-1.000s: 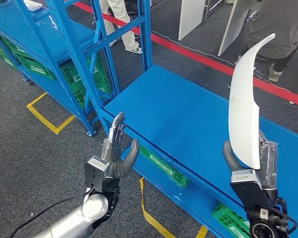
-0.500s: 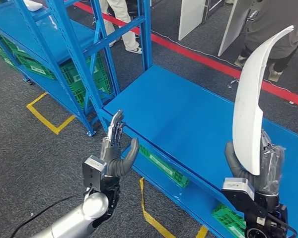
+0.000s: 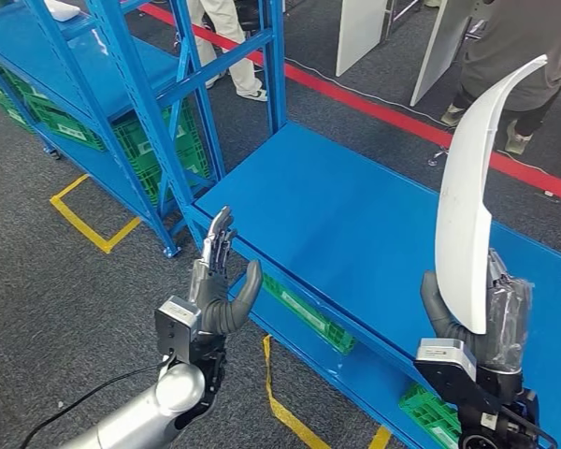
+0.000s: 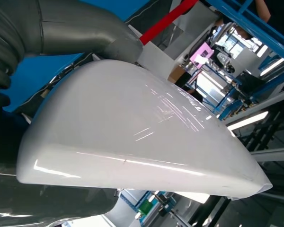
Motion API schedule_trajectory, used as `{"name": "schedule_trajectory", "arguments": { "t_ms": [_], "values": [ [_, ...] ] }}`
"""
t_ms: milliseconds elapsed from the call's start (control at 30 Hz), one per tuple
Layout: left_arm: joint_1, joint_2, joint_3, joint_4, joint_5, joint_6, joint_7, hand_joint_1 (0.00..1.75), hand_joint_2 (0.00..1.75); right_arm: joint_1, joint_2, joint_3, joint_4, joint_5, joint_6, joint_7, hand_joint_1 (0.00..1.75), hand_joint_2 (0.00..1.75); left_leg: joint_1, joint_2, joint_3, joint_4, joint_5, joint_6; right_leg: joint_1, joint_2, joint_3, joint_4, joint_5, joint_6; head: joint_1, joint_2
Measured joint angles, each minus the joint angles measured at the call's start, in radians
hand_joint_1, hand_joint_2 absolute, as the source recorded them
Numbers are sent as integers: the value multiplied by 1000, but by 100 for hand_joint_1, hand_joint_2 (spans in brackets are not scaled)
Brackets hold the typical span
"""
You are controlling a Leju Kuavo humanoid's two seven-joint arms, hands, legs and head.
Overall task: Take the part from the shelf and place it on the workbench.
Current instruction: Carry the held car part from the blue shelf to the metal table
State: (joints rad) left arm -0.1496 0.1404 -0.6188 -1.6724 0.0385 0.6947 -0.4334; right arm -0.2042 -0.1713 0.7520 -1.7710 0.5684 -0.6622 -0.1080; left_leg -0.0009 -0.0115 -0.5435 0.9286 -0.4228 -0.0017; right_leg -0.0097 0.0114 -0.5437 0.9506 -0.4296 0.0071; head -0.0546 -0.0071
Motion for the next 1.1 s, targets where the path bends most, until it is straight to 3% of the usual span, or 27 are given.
{"name": "schedule_trajectory", "arguments": {
  "t_ms": [233,633,933,1033,1100],
  "values": [
    [0,0,0,0,5,0,0,0,175,0,0,1,0,-5,0,1,175,175,0,0,0,0,0,0,0,0,0,0,0,0,0,0],
    [3,-5,0,0,-19,0,-6,0,175,2,0,0,-6,-168,6,-18,175,175,0,0,0,0,0,0,0,0,0,0,0,0,0,0],
    [11,-5,0,-10,-23,0,-6,0,175,2,0,0,-6,-191,45,-31,175,175,0,0,-1,0,0,0,0,0,0,0,0,0,0,0],
    [13,-5,0,-17,-26,0,-6,0,175,1,0,0,-9,-171,52,-18,175,175,0,-2,4,-14,4,16,-3,-3,6,-14,5,10,-3,0],
    [13,-6,0,-22,-28,0,-7,0,175,-1,0,0,-13,-162,56,-13,175,175,8,-5,22,-44,17,24,-1,-5,-2,6,-13,17,-2,0]
  ]
}}
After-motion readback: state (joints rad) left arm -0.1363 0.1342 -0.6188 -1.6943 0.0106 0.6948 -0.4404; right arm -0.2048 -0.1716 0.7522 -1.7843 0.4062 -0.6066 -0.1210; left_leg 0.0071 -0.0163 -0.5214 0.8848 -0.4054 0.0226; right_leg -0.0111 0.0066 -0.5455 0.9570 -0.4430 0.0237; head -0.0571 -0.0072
